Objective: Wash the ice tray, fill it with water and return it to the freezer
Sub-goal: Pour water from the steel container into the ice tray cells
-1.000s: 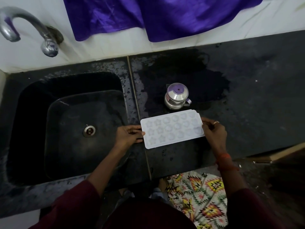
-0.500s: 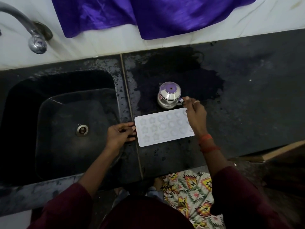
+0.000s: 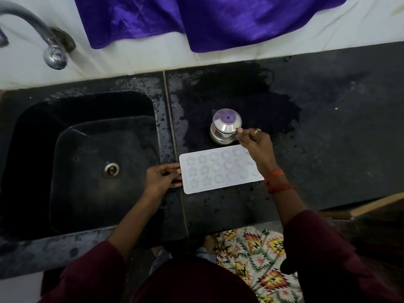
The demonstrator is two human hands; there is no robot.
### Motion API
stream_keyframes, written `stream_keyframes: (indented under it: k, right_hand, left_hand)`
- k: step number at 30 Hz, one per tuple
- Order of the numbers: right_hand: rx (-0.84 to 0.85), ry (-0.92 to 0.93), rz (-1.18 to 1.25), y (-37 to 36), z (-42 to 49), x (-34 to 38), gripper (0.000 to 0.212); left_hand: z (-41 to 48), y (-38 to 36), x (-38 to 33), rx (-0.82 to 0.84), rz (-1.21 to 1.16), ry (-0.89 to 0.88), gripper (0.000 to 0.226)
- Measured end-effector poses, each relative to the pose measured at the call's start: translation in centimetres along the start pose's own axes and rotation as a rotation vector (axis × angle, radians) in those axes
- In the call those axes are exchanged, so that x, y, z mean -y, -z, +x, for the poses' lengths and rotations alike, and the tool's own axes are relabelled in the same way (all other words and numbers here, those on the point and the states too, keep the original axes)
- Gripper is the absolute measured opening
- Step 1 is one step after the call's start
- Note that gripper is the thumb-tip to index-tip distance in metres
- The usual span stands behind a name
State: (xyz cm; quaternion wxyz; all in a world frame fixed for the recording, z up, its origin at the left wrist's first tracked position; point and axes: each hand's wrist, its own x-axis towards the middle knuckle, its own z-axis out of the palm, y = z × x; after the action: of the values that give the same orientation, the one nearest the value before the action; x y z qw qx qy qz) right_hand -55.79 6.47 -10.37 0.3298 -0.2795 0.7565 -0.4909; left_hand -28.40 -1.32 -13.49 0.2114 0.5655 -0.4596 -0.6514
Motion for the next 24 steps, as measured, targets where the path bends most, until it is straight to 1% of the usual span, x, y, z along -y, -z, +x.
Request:
stream_keyframes:
  k: [3, 7, 11, 14, 20, 24]
  right_hand:
    - [-0.029, 0.000, 0.071, 0.0, -0.4, 0.1, 0.040]
    - [-0.056, 0.018, 0.215, 0.6, -0.9, 1.2, 0.034]
    - [-0.115, 0.058, 0.206, 2.7, -1.3, 2.2, 0.034]
    - [-0.157, 0.081, 0.116, 4.8, -2.1, 2.5, 0.036]
    - [-0.224, 0.129, -0.191, 8.8, -5.2, 2.7, 0.030]
    - [-0.252, 0.106, -0.342, 10.6, -6.4, 1.8, 0.026]
  left_hand:
    - [-0.1, 0.0, -0.1, -0.002, -0.003, 0.001, 0.014]
    - [-0.5, -0.1, -0.3, 0.004, -0.013, -0.008, 0.013]
    - [-0.6, -0.1, -0.4, 0.003, -0.023, -0.003, 0.013]
    - [-0.8, -0.2, -0.5, 0.011, -0.030, -0.004, 0.013]
    - [-0.8, -0.1, -0.3, 0.015, -0.009, -0.006, 0.013]
    - [-0.8, 0.0, -0.1, 0.022, -0.009, -0.001, 0.013]
